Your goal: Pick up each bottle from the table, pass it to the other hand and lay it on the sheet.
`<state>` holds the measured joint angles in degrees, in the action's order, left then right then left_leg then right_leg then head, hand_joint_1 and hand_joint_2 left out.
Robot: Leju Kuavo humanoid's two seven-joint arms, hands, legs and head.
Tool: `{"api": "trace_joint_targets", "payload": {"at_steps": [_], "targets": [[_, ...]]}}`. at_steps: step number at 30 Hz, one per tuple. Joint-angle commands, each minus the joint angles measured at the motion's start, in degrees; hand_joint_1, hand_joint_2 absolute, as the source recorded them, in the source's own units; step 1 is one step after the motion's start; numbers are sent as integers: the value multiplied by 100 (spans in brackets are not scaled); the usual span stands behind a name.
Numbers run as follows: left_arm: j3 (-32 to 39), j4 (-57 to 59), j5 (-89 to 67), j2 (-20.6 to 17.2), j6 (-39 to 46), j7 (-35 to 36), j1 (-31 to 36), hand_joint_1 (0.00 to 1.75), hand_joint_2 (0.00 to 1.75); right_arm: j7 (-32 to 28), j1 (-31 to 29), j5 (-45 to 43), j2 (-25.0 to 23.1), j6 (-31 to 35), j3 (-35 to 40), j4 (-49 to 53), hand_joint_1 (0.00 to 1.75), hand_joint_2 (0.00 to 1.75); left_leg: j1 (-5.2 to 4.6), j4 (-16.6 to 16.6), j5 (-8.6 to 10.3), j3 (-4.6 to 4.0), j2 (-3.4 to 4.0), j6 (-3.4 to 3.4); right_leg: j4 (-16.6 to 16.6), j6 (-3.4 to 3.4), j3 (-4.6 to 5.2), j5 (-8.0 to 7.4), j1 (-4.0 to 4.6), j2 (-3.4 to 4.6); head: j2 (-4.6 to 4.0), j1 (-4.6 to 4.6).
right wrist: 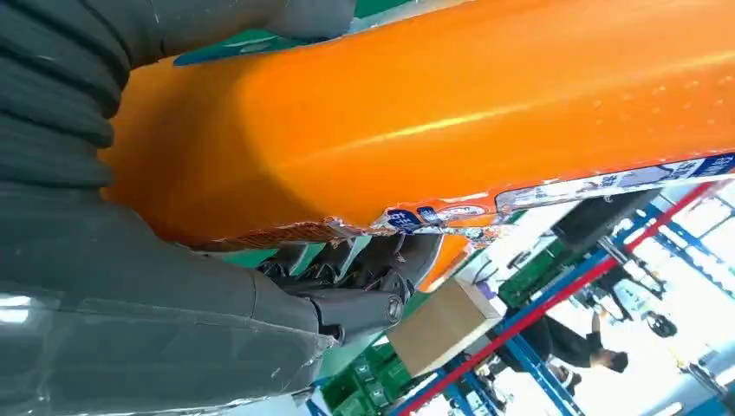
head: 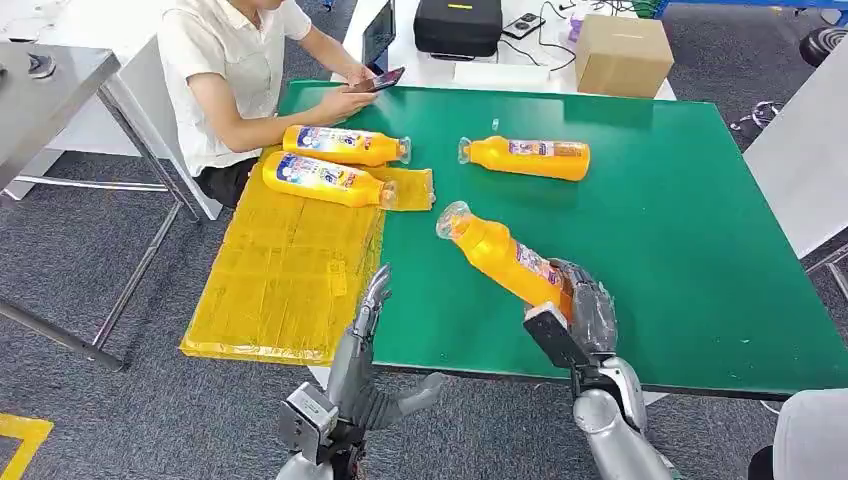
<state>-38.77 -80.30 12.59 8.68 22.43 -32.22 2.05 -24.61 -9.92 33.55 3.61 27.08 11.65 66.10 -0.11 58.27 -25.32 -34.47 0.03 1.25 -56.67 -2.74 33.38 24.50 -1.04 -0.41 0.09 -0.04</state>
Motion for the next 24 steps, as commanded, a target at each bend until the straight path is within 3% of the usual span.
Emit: {"api": "trace_joint_targets", "payload": {"at_steps": [1,7,10,13,18,24], "targets": [[272,68,290,2,303,409,-321,0,175,-135,267,-174,-275,67,48,718,138,175,4,-5,-7,19,15,-8,6,12,-13,1,4,17,0,0],[435,360,1393,105,-124,886,-144,0,175,-194,280,-244,-370,-56,983,1016,136,175,11,-9,-18,42,27,-16,10,24,-32,8,11,31,0,2],[419,385,1419,102,-132,894,-109,0,175,-186,261,-272,-393,-30,1038,991,136,175,7,-3,-10,18,22,-11,5,14,-7,2,8,26,0,0],[387,480,1804,137,-320,1071,14,0,175,-363,180,-447,-396,-229,1429,914,126,175,11,-2,-7,20,10,-10,7,16,-13,4,11,11,0,0],[397,735,2626,219,-522,1351,206,0,175,-568,155,-925,-474,-484,2017,959,134,175,5,-3,-2,7,13,-7,2,10,0,0,4,13,0,2],[355,710,2694,179,-509,1338,229,0,175,-549,155,-975,-413,-450,2092,1023,134,175,8,-6,-3,14,3,-9,6,14,-9,4,7,4,0,2]]}}
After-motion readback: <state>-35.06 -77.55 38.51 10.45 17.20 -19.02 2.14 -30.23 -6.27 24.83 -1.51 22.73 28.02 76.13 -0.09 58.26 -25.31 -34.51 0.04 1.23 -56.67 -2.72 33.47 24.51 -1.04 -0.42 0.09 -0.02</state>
